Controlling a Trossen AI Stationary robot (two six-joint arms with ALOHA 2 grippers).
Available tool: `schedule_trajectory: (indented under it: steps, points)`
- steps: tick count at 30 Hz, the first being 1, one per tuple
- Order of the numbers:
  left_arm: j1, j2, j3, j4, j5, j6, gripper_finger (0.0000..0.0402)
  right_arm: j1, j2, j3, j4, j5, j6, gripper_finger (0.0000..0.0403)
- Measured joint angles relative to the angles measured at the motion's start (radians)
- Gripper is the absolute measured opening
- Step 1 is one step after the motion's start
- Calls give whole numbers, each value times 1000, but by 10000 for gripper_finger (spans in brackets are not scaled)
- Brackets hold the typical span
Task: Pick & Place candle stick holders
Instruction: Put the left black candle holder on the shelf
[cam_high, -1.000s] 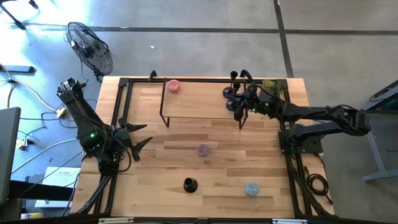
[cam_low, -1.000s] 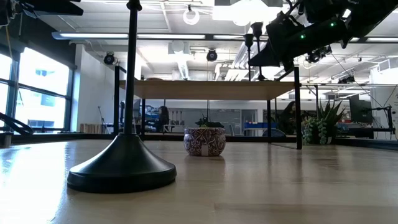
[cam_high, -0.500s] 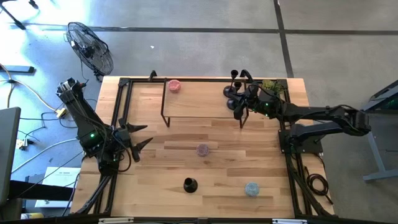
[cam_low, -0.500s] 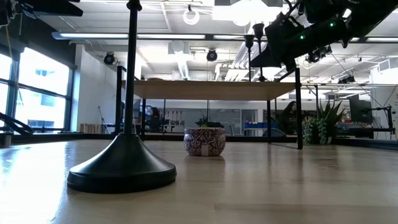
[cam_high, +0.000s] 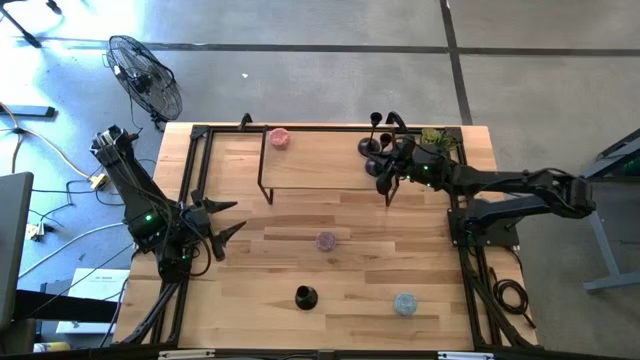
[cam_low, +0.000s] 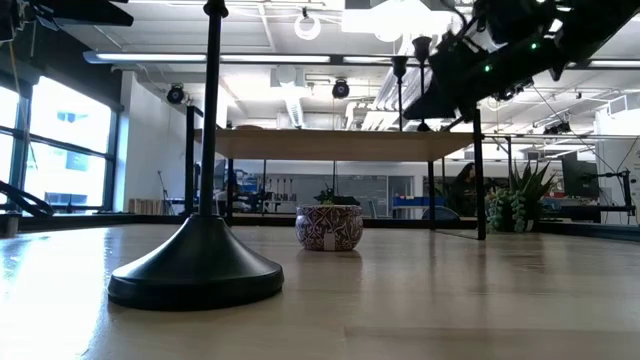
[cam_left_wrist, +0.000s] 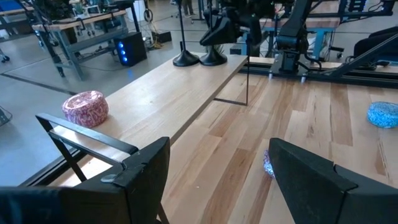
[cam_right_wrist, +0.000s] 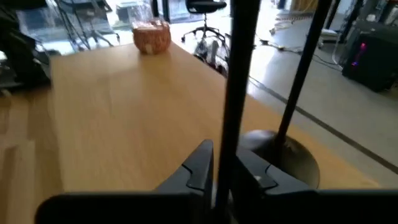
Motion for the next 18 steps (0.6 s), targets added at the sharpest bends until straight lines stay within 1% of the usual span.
schedule_trajectory:
  steps: [10,15,18]
  points:
    - [0,10,0,0,1,0,269,0,2,0,31,4,18,81]
    - [0,31,0,0,1,0,269,0,2,1,61,-34,18,103]
    - [0,40,0,0,1,0,269,1,1,1,68,-37,28,119]
